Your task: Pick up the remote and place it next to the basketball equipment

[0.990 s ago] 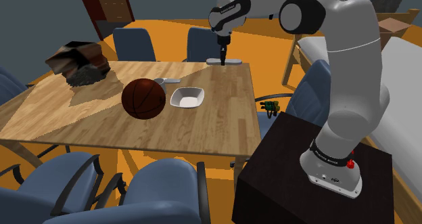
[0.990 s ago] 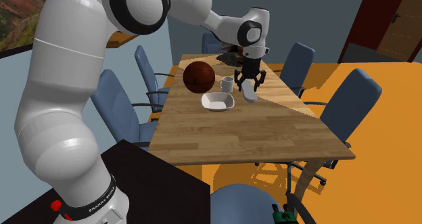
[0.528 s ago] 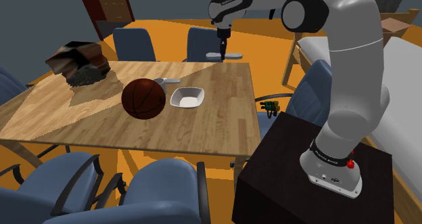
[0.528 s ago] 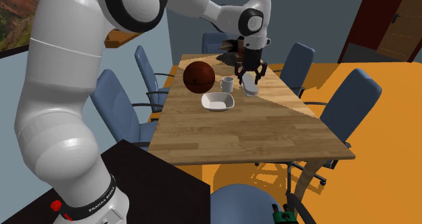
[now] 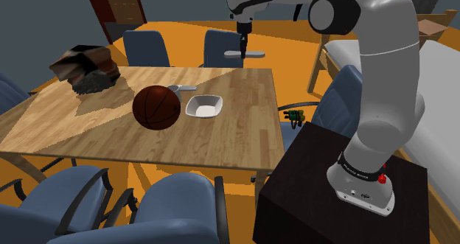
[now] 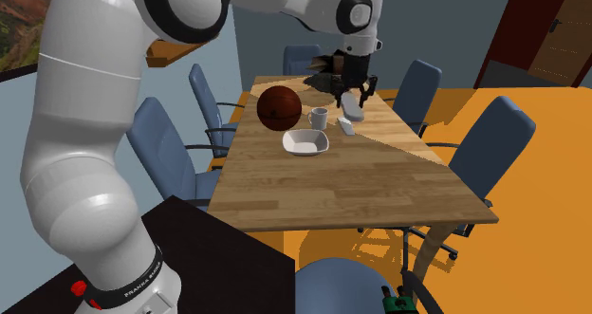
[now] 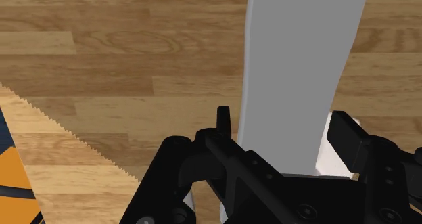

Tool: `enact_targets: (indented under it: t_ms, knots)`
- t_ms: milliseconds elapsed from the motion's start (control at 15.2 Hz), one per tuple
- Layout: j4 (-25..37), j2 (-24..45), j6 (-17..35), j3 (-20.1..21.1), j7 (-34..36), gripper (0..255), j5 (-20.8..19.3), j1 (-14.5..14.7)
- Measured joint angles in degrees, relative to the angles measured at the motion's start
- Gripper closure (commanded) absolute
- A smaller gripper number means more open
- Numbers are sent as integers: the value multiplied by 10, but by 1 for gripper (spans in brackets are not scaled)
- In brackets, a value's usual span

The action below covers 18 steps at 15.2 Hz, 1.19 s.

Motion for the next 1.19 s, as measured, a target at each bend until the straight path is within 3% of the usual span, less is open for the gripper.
enact_targets:
  t_ms: [792,1188]
  knots:
    - [-106,-77,35,34,131,255,-25,102]
    - [-118,-88,39,57,204,255,-34,151]
